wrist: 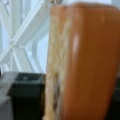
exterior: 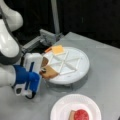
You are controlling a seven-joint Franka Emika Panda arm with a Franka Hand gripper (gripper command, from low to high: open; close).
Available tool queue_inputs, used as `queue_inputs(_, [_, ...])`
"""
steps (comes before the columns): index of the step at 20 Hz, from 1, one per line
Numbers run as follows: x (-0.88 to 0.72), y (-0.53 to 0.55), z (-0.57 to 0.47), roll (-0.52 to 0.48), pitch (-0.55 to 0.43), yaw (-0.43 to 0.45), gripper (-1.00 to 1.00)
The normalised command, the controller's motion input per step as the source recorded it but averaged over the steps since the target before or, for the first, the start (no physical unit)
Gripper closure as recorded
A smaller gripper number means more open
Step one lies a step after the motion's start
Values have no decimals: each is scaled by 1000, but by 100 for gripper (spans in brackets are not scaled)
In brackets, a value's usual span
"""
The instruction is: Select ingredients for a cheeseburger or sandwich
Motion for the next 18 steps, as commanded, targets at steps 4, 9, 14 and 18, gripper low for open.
queue_inputs(4, [278, -279, -5, 107, 62, 44, 100])
queue_inputs(9, [296, -349, 213, -36, 222, 28, 100])
queue_inputs(14, [312, -352, 426, -217, 263, 94, 100])
queue_inputs(18, [328, -142, 440, -331, 265, 155, 100])
